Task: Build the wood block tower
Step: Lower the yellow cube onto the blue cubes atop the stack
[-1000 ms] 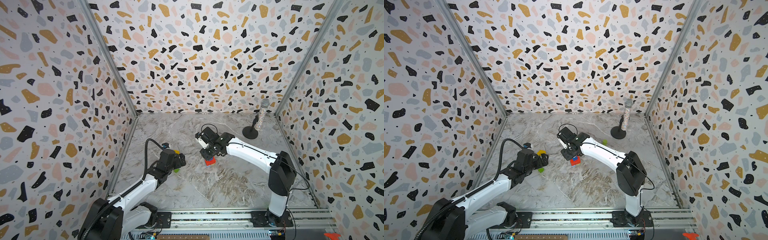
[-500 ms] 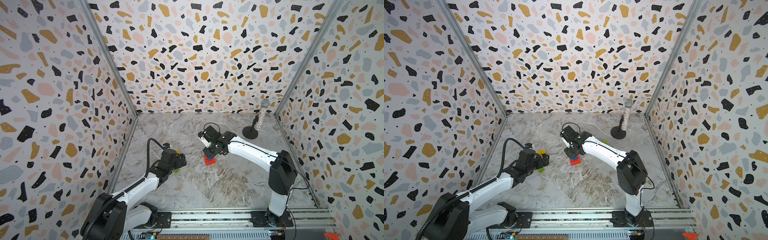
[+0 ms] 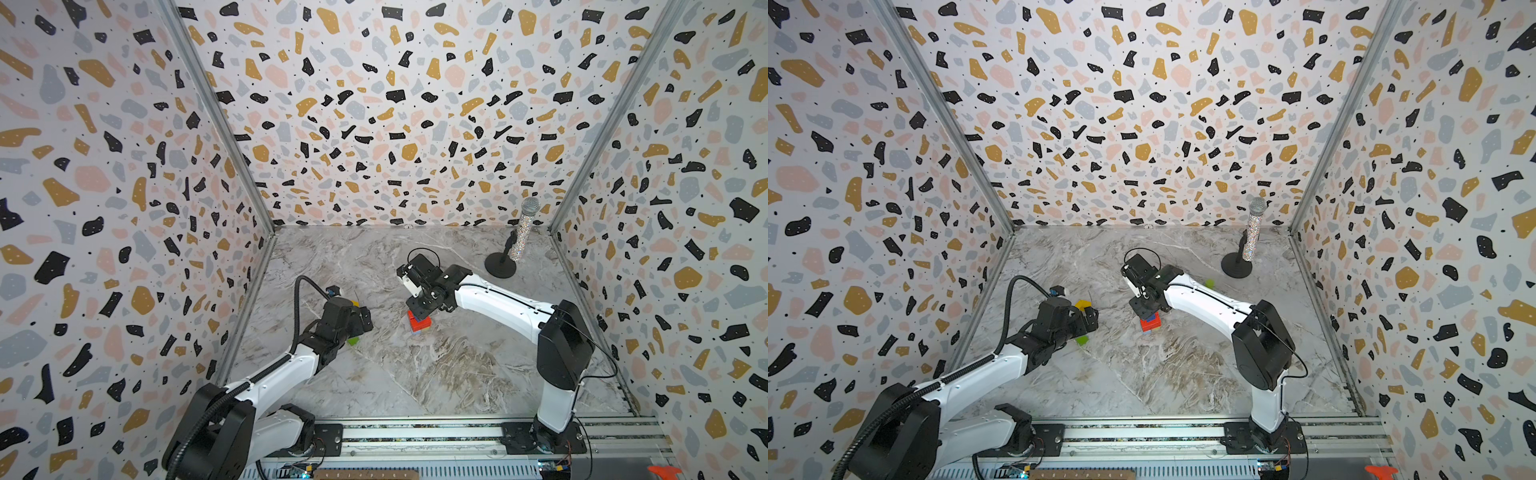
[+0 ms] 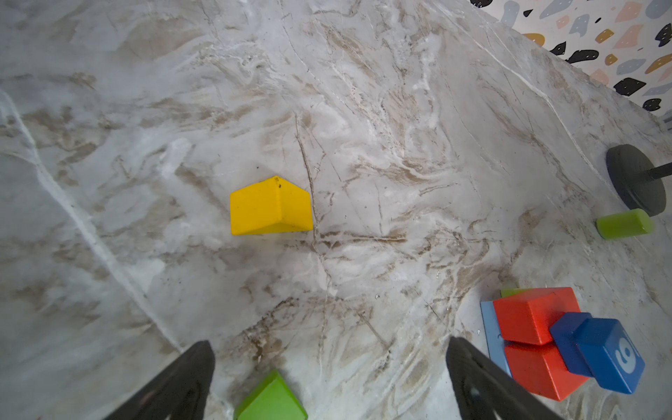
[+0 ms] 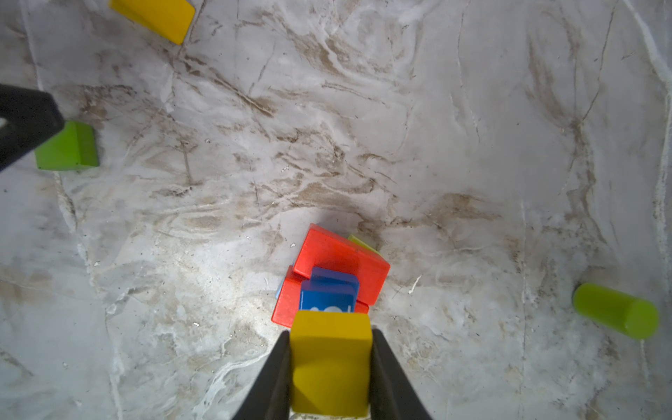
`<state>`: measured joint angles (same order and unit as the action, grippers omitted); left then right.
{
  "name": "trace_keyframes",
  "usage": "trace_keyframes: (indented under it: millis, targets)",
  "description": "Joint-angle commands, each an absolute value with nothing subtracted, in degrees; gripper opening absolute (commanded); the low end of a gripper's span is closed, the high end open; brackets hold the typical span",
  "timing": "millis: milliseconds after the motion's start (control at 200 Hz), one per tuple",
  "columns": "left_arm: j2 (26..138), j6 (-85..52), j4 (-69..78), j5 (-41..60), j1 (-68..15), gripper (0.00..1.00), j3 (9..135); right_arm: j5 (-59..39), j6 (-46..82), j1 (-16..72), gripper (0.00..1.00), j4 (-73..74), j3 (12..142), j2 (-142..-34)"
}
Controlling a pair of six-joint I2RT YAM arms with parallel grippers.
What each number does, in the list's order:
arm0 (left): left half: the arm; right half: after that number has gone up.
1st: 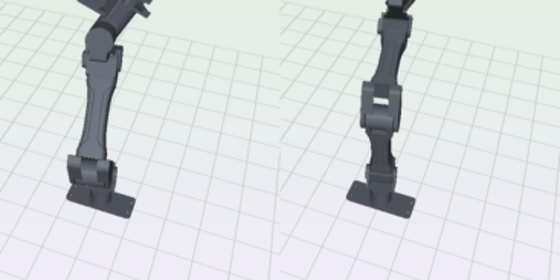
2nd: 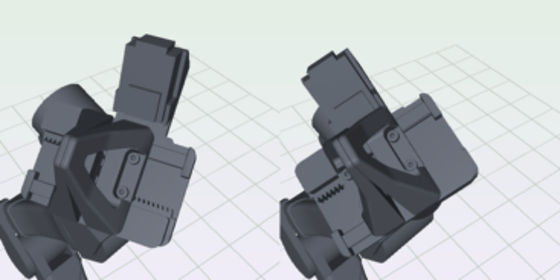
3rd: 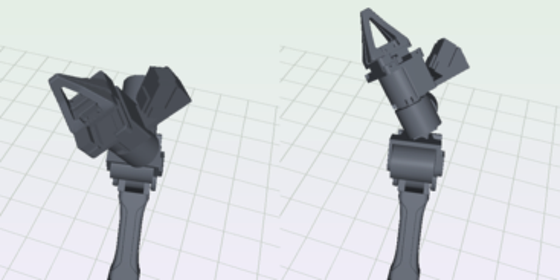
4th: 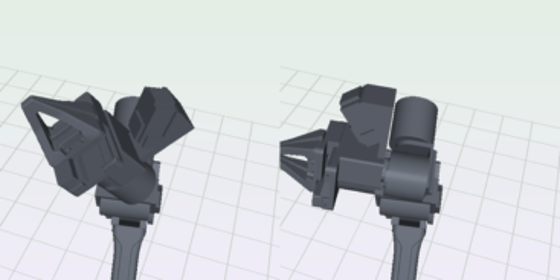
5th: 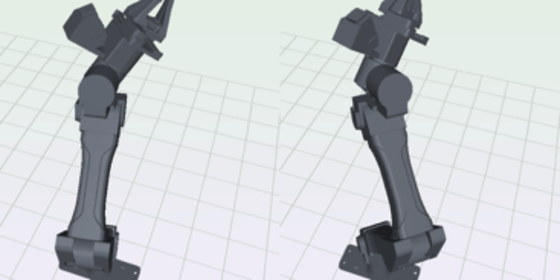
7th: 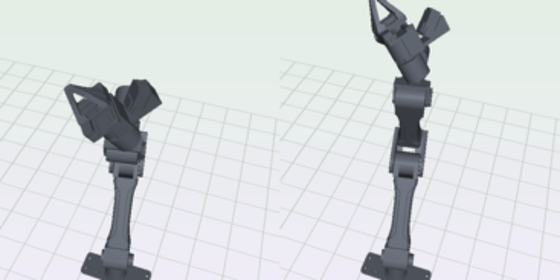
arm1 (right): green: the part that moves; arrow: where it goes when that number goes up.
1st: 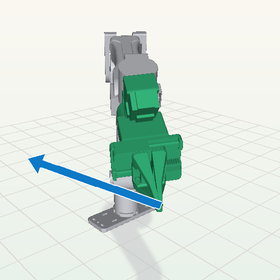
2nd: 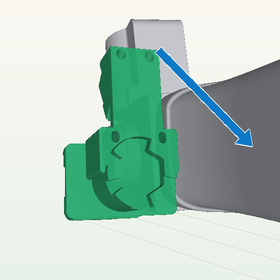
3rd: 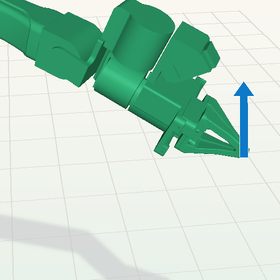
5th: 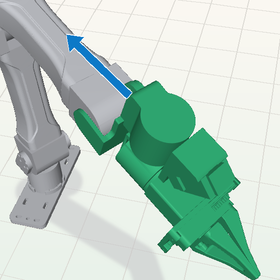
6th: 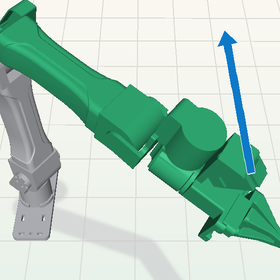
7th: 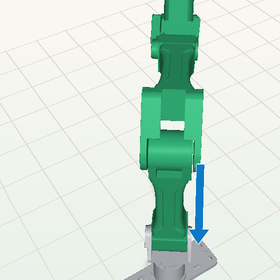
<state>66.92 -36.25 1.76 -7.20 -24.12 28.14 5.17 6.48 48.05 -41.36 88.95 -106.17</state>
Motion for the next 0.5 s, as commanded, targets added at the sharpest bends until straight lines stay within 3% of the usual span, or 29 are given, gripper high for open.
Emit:
trace_keyframes:
  millis: [0,496]
  targets:
    - [67.1,-35.9,3.4,-8.0,-24.3,1.00,28.7,5.2,6.3,47.8,0.25,-41.0,88.2,-105.9]
    - [67.7,-35.6,3.6,-8.0,-24.3,1.00,28.7,4.3,6.4,47.5,0.25,-40.8,87.8,-107.1]
